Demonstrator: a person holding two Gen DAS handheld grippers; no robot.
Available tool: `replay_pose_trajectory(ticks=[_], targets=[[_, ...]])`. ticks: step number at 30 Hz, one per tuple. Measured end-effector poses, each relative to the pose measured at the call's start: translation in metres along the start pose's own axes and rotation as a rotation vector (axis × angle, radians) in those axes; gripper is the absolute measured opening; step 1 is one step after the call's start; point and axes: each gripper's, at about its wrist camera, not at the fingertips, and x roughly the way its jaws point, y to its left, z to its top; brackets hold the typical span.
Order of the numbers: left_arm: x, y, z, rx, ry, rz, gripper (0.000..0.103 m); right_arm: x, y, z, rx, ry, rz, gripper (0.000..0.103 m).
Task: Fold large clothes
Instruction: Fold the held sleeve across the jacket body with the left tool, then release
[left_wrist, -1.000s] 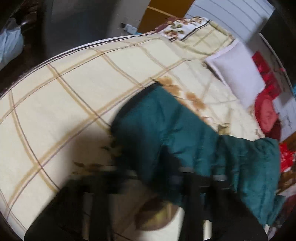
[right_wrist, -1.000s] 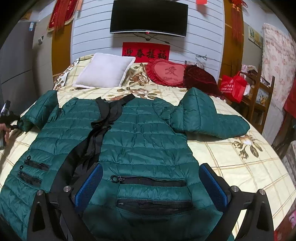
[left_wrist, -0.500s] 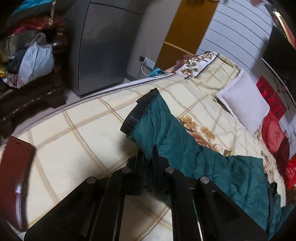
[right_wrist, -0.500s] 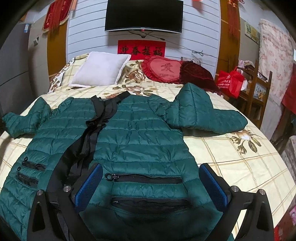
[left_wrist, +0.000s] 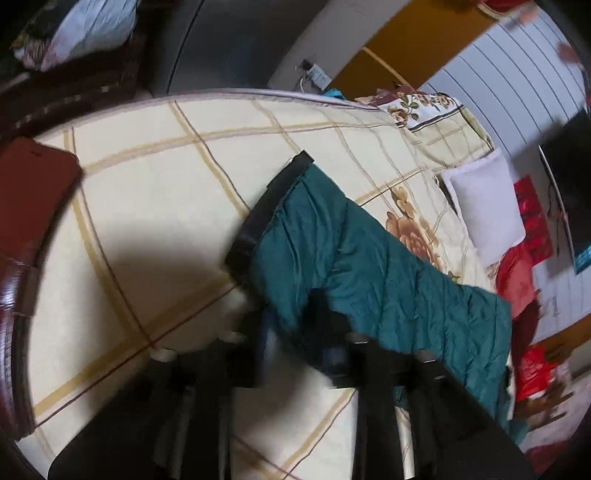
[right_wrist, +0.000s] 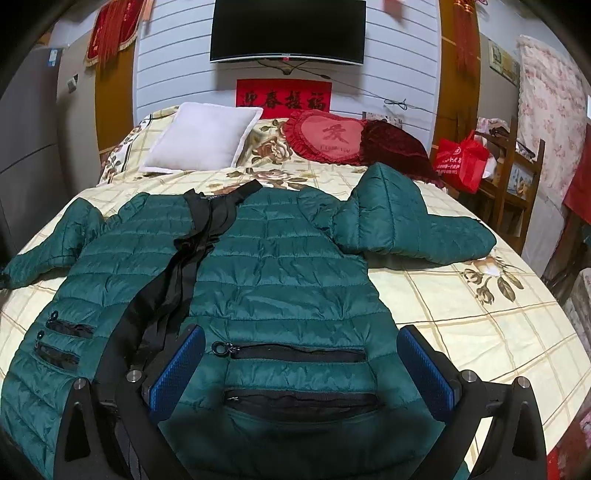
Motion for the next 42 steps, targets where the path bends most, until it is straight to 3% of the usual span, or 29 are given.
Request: replay_pose_trajectory(ticks=[1, 3, 6, 11, 12, 13, 14, 16, 18, 21, 30, 38, 42], targets=[[0.000, -0.001, 0.003, 0.001, -0.005, -0.026, 0.049, 0.000, 0.000, 0.000, -0.002, 0.001, -0.001, 0.103], [0.004, -0.012, 0.007, 0.035, -0.007, -0.039, 0.061, 0.002, 0.003, 0.000, -0.009, 0.006, -0.004, 0.103], [0.009, -0.018, 0.012, 0.046, -0.030, -0.022, 0.063, 0.004, 0.008, 0.000, -0.021, 0.010, -0.007, 0.103], [0.015, -0.009, 0.022, 0.004, -0.083, -0.063, 0.062, 0.006, 0.013, -0.001, -0.045, 0.012, -0.011, 0.103], [0.017, -0.009, 0.023, 0.008, -0.088, -0.053, 0.049, 0.006, 0.013, -0.001, -0.046, 0.012, -0.013, 0.103], [0.020, -0.010, 0.023, 0.014, -0.084, -0.023, 0.017, 0.006, 0.013, -0.001, -0.046, 0.013, -0.014, 0.103], [0.026, -0.007, 0.023, 0.002, -0.057, -0.007, 0.012, 0.007, 0.013, 0.000, -0.044, 0.016, -0.013, 0.103], [0.021, -0.007, 0.020, 0.006, -0.083, -0.001, 0.009, 0.008, 0.012, 0.000, -0.039, 0.020, -0.013, 0.103], [0.010, -0.019, 0.017, 0.067, -0.123, 0.036, 0.008, 0.008, 0.012, 0.000, -0.033, 0.021, -0.009, 0.103], [-0.016, -0.050, 0.011, 0.158, -0.191, 0.017, 0.008, 0.008, 0.012, 0.000, -0.041, 0.018, -0.015, 0.103], [-0.069, -0.152, -0.032, 0.285, -0.201, -0.243, 0.008, 0.013, -0.014, -0.004, 0.030, 0.071, -0.080, 0.103], [-0.096, -0.282, -0.123, 0.477, -0.109, -0.478, 0.008, 0.018, -0.046, -0.014, 0.090, 0.148, -0.157, 0.103], [-0.100, -0.342, -0.173, 0.544, -0.033, -0.574, 0.008, 0.014, -0.056, -0.015, 0.111, 0.152, -0.147, 0.103]])
